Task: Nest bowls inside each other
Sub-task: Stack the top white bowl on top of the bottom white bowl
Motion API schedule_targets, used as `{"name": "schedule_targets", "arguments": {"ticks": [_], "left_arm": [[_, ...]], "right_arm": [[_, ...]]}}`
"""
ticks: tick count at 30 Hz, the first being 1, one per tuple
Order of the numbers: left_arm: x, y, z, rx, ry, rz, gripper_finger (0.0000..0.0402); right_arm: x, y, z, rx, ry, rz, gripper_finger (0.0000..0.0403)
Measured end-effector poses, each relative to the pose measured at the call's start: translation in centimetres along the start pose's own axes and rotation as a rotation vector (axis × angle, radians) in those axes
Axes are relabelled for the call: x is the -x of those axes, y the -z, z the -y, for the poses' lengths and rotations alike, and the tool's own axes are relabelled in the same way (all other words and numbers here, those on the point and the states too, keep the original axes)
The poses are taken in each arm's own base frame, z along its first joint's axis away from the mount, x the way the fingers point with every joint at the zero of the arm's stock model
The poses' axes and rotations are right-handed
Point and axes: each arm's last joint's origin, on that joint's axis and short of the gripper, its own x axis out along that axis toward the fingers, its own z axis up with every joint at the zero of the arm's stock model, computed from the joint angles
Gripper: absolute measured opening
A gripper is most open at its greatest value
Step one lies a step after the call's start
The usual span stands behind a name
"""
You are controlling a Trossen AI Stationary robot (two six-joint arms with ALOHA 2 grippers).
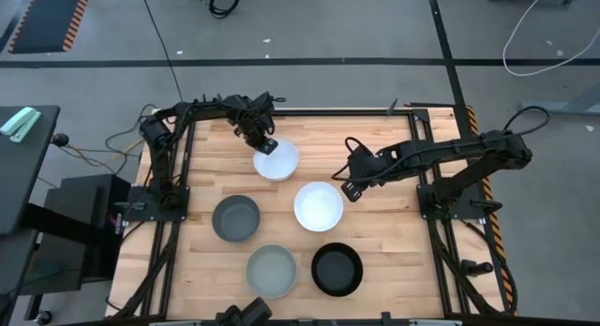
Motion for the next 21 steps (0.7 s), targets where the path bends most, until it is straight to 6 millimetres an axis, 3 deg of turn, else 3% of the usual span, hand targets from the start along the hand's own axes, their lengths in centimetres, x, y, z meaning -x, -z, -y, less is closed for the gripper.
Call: {"name": "schedule_targets", "arguments": {"ticks": [11,17,21], "left_arm": [[0.9,-0.1,0.4,-0.025,-0.006,-0.042,0.0013],[4.6,-1.9,2.4,-0.12,-0.028,-0.014,0.0009],[8.2,-3.2,4.5,-0.174,-0.039,0.054,0.001]], "right_arm": [[-0.7,0.3,0.1,-0.018,0.01,0.015,0.0123],[-0.7,0.2,0.1,-0.021,0.025,0.037,0.0123],[-0.7,0.2,0.1,-0.02,0.025,0.037,0.0123]]}}
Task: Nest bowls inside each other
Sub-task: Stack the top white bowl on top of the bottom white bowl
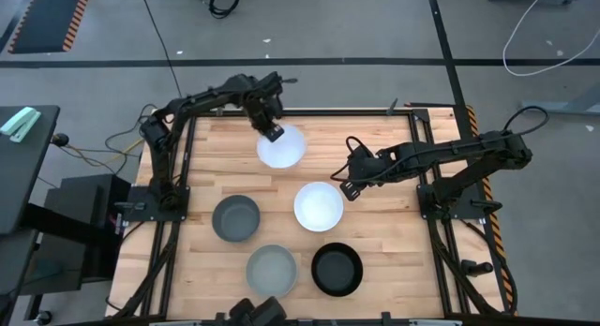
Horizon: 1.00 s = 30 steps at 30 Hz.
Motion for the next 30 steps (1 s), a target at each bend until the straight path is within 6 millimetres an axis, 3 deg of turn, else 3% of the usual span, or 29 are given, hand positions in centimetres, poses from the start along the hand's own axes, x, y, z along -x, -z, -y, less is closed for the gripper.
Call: {"name": "schedule_targets", "arguments": {"ticks": [7,14,20,25,30], "left_arm": [[6.3,-1.4,4.0,-0.099,-0.005,0.098,0.0009],[9.1,-0.7,9.0,-0.155,0.023,0.121,0.0009],[8.5,0.5,13.9,-0.171,0.071,0.117,0.0009],[6.9,1.4,18.0,-0.182,0.102,0.122,0.0009],[4.5,2.0,20.8,-0.173,0.105,0.084,0.0009]], "right_arm": [[0.2,0.2,0.1,0.045,0.01,-0.004,0.0123],[3.8,1.1,1.6,0.1,-0.031,0.08,0.0117],[6.7,2.6,4.2,0.102,-0.113,0.141,0.0106],[5.5,5.4,6.8,0.075,-0.118,0.109,0.0096],[3.9,7.7,8.5,0.037,-0.146,0.049,0.0087]]}}
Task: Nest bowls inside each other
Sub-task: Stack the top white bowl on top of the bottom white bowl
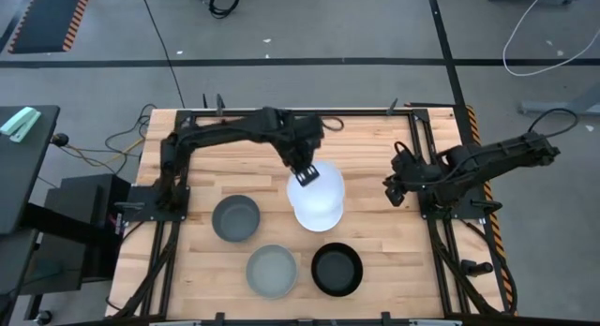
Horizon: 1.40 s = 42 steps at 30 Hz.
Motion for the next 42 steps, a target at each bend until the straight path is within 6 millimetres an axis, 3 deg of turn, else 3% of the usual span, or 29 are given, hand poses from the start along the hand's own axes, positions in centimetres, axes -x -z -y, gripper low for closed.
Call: {"name": "schedule_targets", "arguments": {"ticks": [7,21,42], "left_arm": [[-4.5,0.2,1.5,0.017,-0.045,-0.078,0.0009],[-10.6,-0.1,0.5,0.049,-0.19,-0.143,0.0009],[-12.2,0.4,0.9,0.064,-0.153,-0.207,0.0009]], "right_arm": [[-0.4,1.2,0.4,0.018,-0.03,-0.012,0.0079],[-0.5,1.2,0.0,0.029,-0.047,0.004,0.0075],[-0.7,1.1,-0.2,0.029,-0.051,0.005,0.0073]]}}
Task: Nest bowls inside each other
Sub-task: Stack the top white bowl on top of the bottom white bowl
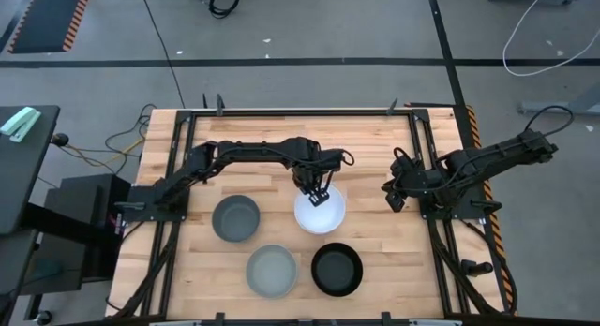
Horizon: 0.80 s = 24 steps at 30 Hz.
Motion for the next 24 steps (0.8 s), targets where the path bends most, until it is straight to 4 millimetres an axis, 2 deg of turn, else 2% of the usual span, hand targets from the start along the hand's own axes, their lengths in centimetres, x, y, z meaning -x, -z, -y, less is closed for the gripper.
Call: {"name": "schedule_targets", "arguments": {"ticks": [5,13,24], "left_arm": [[-1.0,-0.1,0.2,-0.002,0.013,-0.024,0.0009],[-1.6,-0.3,0.6,-0.008,0.054,-0.024,0.001],[-1.6,-0.3,0.7,-0.01,0.059,-0.017,0.004]], "right_arm": [[0.0,0.1,0.0,0.004,-0.004,-0.001,0.0073],[0.2,0.4,-0.3,0.023,-0.021,-0.007,0.0073],[0.2,0.4,-0.4,0.024,-0.029,-0.007,0.0073]]}}
